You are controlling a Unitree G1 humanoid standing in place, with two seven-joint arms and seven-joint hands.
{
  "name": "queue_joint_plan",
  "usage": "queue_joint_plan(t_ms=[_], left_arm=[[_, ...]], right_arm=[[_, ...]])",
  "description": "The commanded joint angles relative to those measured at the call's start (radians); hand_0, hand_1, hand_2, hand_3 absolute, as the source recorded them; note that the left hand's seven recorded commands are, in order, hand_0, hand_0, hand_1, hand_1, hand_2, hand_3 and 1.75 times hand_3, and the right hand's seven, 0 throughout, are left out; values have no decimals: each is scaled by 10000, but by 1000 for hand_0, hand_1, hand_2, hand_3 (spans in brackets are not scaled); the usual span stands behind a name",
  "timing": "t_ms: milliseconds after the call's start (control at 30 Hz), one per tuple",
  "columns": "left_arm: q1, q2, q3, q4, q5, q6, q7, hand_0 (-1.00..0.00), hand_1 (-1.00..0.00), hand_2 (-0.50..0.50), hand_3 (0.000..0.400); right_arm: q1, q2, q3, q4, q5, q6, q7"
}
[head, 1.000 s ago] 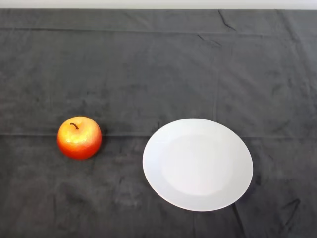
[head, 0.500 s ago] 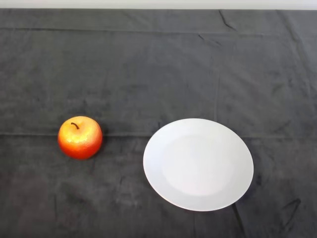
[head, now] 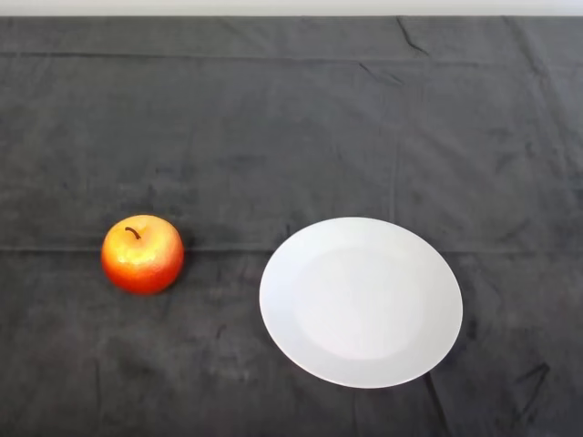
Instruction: Move the apple to the plate
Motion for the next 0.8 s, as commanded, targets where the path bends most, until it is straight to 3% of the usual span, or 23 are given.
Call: queue_joint_plan(t_ms=[33, 800], left_arm=[[-483, -269, -202, -458, 274, -267, 19, 0, 0, 0, 0], [-269, -1202, -1177, -2181, 904, -320, -652, 0, 0, 0, 0]], right_arm=[[-128, -283, -88, 11, 129, 14, 57], [-112, -263, -89, -31, 129, 9, 41]])
